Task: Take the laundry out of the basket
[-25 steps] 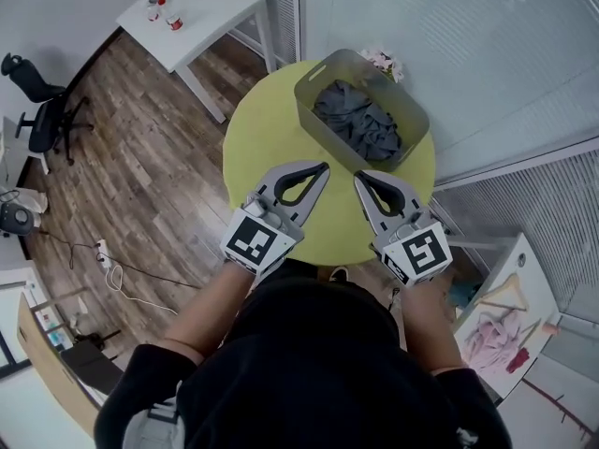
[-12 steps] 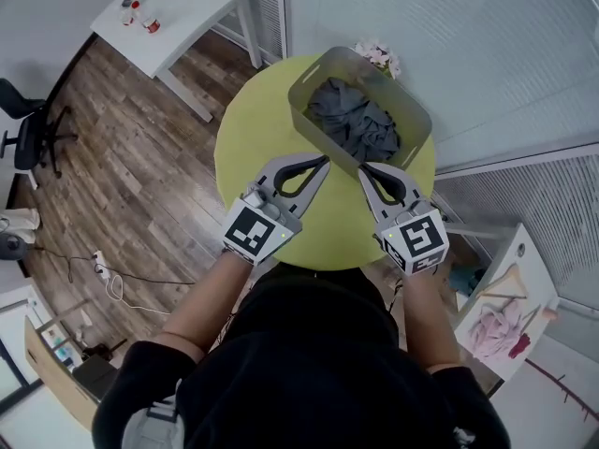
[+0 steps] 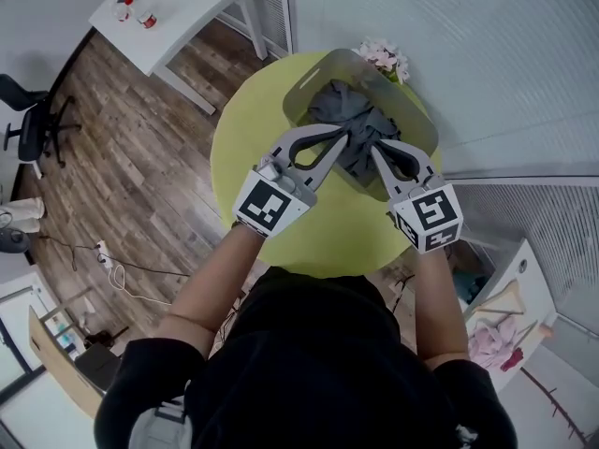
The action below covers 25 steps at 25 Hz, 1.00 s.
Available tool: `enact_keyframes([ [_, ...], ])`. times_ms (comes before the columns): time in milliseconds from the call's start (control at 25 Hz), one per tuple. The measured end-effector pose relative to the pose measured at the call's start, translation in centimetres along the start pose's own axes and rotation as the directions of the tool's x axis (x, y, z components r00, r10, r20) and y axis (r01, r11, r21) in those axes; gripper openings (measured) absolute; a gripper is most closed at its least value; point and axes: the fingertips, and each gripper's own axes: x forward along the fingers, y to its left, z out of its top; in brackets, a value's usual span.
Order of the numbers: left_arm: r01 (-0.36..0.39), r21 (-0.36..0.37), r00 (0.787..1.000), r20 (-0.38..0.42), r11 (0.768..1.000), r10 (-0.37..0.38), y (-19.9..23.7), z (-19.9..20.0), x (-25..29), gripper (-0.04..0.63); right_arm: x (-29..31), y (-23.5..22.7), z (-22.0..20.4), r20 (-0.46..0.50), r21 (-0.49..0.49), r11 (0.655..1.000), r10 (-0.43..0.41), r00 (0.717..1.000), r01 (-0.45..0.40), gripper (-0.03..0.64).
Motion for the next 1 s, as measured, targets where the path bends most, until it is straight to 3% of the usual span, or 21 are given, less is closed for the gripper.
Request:
enact_keyframes([
  [240,-0.005,0.042,1.0,-0.017,0.999,0.006,3.2,-1.3,4.2,0.011,3.6,-4.8,-3.3,-0.155,-0.019,0.999,-0.044,0.987,0.041,0.026],
  [520,0.0,0.086,0.998,-0.056,0.996,0.005,6.2,-4.4,8.5,0.009,9.3,-6.7,-7.5,-0.258,0.052,0.999,0.027,0.966,-0.014,0.028],
  [720,-0.017,0.074,1.0,0.013,0.997,0.016,7.7,-5.9,10.1,0.009,12.8,-7.6,-10.6,-0.327,0.032,0.999,0.032,0.945,-0.023,0.031],
  [1000,0.032,0.092,0.999,-0.043,0.995,-0.028,8.4,-8.4,11.9,0.009,16.0,-8.0,-15.4,-0.46,-0.014,0.997,0.057,0.886,-0.071,0.151],
])
